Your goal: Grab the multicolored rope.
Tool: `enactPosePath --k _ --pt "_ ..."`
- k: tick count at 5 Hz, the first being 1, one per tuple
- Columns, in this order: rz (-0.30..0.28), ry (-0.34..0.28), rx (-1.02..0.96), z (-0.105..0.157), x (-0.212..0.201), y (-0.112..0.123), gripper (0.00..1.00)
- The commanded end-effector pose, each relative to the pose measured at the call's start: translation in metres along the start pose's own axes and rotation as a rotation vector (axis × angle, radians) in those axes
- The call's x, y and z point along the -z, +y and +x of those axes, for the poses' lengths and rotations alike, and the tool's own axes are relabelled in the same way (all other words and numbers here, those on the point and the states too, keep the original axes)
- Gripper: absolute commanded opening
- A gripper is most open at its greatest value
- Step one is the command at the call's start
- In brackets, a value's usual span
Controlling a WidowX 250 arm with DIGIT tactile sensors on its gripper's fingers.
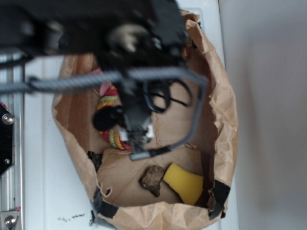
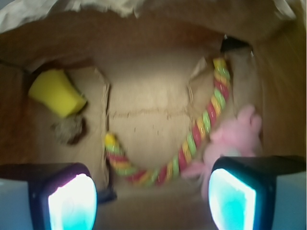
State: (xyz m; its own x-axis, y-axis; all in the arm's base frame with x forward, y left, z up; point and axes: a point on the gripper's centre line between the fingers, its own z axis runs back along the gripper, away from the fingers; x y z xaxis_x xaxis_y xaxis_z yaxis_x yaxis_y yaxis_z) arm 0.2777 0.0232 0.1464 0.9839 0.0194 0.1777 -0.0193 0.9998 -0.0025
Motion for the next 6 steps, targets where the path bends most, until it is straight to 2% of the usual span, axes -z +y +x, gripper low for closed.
enactPosePath --k 1,4,5,6 --pt "0.054 -0.051 0.024 0.018 -0.004 0.0 1.0" --pt "0.054 -0.051 0.024 0.018 -0.004 0.0 1.0" --pt "0.085 -0.029 -0.066 0.032 0.008 0.022 1.0" --pt "0.167 0.012 -0.09 0.03 0.016 0.039 1.0"
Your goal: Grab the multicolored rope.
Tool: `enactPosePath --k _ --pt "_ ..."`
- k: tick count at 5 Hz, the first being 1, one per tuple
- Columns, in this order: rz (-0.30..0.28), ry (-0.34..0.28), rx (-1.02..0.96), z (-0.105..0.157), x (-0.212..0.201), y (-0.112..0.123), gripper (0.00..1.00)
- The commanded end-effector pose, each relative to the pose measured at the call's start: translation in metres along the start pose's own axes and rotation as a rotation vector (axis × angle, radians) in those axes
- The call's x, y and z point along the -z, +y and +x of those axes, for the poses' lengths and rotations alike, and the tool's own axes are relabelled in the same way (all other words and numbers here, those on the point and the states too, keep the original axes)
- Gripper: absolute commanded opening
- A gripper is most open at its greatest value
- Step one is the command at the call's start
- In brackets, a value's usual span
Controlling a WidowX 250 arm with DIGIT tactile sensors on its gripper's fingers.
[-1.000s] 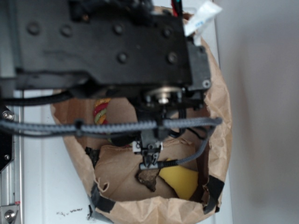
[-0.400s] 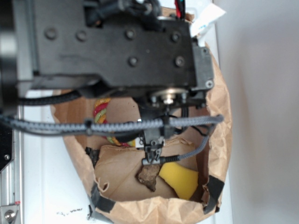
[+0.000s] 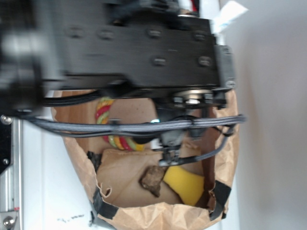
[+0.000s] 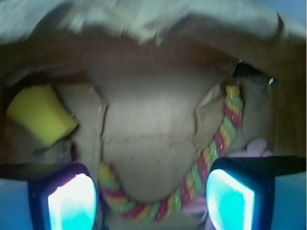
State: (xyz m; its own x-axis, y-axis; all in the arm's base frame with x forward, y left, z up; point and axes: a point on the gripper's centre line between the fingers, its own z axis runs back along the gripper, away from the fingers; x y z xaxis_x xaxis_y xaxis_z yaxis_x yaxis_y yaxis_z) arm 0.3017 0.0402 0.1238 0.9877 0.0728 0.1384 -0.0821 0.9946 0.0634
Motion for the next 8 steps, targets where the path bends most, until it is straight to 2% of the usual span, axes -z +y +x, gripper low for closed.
enactPosePath --k 1,2,4,6,7,8 --pt "0.094 0.005 -0.076 0.007 -0.002 0.037 1.0" --pt "0.076 0.014 -0.113 0.008 0.0 0.047 1.0" --pt "0.082 0.017 -0.101 0.002 0.004 0.048 1.0" --pt "0.01 -0.032 0.058 -0.001 0.005 0.021 1.0" --pt "0.02 -0.09 0.175 -0.005 0.0 0.012 1.0" --pt "-0.021 -0.107 0.285 -0.015 -0.007 -0.001 1.0"
